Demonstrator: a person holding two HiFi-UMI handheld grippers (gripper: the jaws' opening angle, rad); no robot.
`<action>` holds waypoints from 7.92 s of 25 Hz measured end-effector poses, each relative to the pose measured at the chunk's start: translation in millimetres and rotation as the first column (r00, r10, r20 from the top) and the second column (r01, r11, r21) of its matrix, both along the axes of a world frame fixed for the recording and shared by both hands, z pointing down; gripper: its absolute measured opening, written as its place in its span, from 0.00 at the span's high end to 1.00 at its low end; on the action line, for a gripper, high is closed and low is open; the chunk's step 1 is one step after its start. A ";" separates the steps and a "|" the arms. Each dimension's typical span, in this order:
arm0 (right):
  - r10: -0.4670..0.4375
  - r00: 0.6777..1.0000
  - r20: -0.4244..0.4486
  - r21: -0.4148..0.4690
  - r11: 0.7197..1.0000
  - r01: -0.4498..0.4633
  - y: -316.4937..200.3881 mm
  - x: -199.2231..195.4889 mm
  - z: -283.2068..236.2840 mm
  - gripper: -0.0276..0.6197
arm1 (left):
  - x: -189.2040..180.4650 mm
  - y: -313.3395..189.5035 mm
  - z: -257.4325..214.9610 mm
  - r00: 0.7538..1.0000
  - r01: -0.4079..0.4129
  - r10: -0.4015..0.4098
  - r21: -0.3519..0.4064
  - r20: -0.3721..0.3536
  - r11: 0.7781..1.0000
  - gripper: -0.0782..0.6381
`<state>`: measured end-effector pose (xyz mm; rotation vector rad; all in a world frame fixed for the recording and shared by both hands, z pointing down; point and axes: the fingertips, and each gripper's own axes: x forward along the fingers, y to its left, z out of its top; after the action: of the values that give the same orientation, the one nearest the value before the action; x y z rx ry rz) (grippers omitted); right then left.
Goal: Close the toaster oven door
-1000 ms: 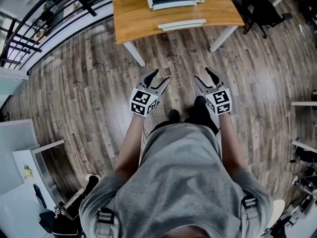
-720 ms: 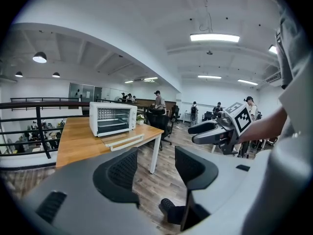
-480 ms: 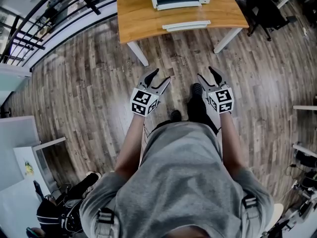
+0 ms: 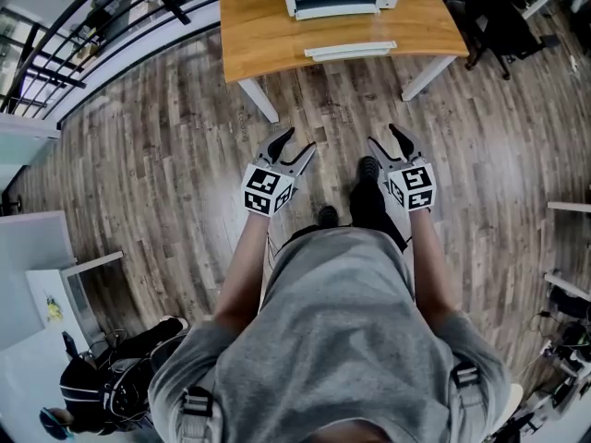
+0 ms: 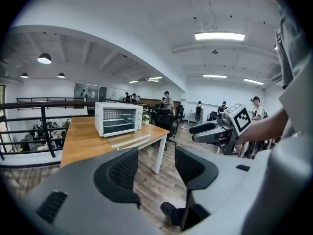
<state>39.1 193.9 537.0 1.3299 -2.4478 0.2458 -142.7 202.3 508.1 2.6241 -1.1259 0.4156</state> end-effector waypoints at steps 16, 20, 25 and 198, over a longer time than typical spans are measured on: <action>0.003 1.000 0.026 -0.064 0.998 -0.001 -62.6 49.9 19.5 0.59 | 23.8 -63.1 19.4 0.996 0.082 -0.084 -0.078 -0.023 0.994 0.55; -0.004 0.999 0.031 -0.081 0.997 0.007 -87.0 66.6 24.7 0.59 | 33.5 -82.3 26.4 0.994 0.108 -0.110 -0.100 -0.015 0.989 0.55; -0.040 0.999 0.025 -0.099 0.994 0.043 -118.3 82.4 29.6 0.59 | 46.6 -107.4 30.2 0.990 0.140 -0.140 -0.119 0.004 0.983 0.55; 0.184 0.977 0.106 -0.324 0.936 -0.141 -418.3 119.5 101.6 0.83 | 31.5 -406.4 115.9 0.970 0.193 -0.227 -0.283 -0.092 0.939 0.73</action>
<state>158.6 -224.5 638.6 1.4090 -2.2781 0.7584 -111.1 -204.0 624.0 2.2330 -1.1988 0.3315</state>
